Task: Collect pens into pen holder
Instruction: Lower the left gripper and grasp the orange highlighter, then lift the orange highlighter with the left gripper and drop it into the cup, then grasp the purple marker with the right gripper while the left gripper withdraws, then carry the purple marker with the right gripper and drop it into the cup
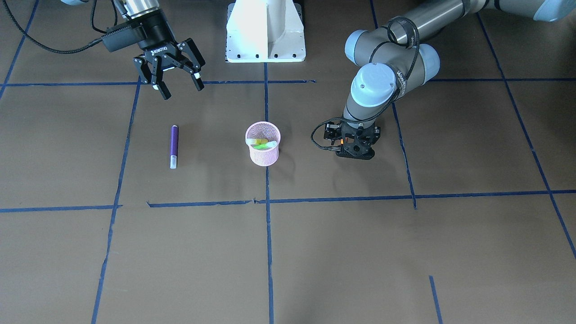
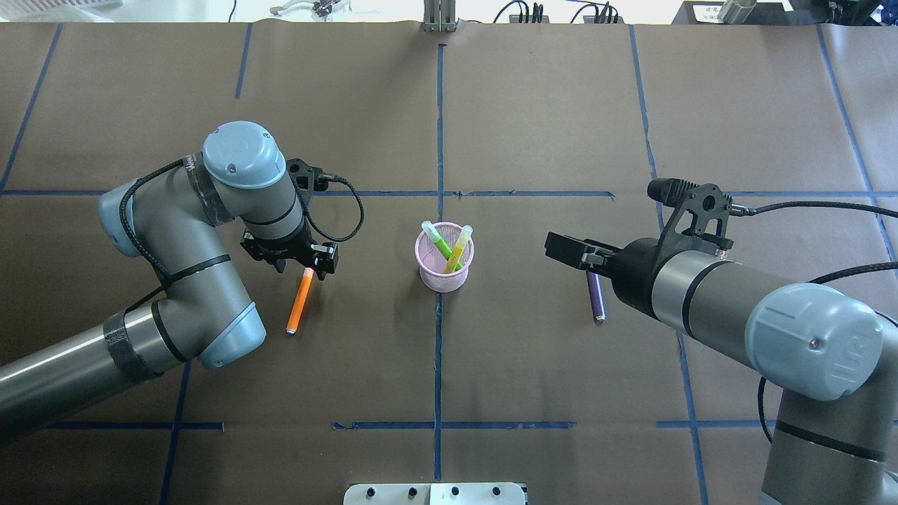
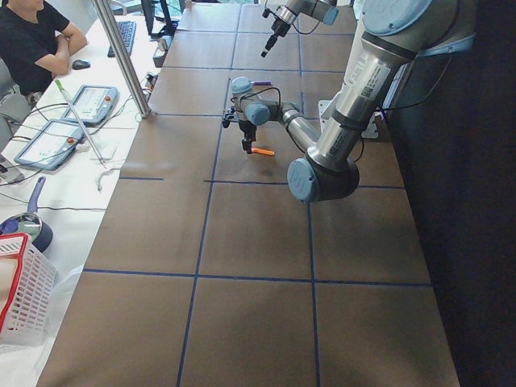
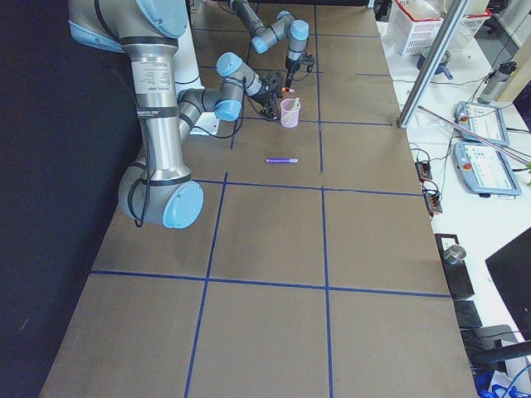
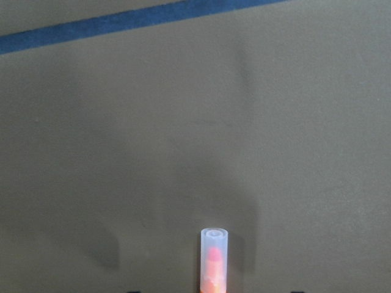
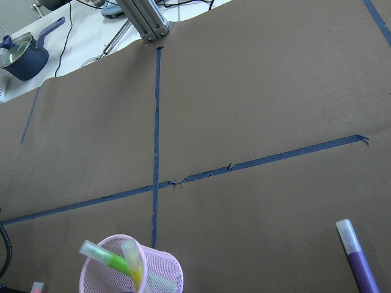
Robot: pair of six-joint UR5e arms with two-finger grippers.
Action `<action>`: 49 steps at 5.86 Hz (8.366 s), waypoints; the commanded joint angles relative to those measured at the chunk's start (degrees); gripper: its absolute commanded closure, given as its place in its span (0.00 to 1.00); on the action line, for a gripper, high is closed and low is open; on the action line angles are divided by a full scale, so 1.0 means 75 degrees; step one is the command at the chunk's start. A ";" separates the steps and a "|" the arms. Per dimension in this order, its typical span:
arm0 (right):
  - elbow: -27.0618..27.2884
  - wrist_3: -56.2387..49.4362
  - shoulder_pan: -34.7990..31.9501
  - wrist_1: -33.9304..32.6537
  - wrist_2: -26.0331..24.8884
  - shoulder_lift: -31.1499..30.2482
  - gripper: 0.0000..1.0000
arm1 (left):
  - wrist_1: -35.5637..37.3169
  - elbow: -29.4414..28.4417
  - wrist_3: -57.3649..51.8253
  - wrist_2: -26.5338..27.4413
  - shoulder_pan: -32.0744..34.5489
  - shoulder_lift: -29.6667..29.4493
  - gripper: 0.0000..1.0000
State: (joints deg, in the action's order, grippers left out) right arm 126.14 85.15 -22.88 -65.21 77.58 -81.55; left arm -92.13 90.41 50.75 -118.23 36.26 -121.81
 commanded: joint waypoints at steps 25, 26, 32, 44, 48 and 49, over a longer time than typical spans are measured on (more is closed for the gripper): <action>-0.0841 -0.0196 -0.1299 -0.0047 0.3044 -0.0577 0.00 | -0.3583 0.1964 0.3160 0.8180 -0.2633 -0.0680 0.00; -0.1334 -0.0894 -0.1912 -0.0058 0.4326 -0.0553 0.00 | -0.3572 0.2123 0.3171 0.7335 -0.2295 -0.0668 0.00; -0.4191 -0.4623 -0.2597 -0.4805 0.6118 0.2867 0.01 | -0.3654 0.2441 0.3464 0.5440 -0.2046 0.0726 0.00; -0.5323 -0.4792 -0.2446 -0.3680 0.6964 0.2834 0.74 | -0.4294 0.2441 0.3511 0.5499 -0.2081 0.1392 0.00; -0.4240 -0.3613 -0.2644 -0.3680 0.6988 0.2823 1.00 | -0.4591 0.2476 0.3511 0.5487 -0.2081 0.1570 0.00; -0.3746 -0.3399 -0.2714 -0.3680 0.6941 0.2846 1.00 | -0.4603 0.2499 0.3499 0.5487 -0.2081 0.1570 0.00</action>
State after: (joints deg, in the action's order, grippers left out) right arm 94.40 57.54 -42.79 -92.82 129.95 -60.25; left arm -126.58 108.99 77.04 -77.06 20.66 -110.05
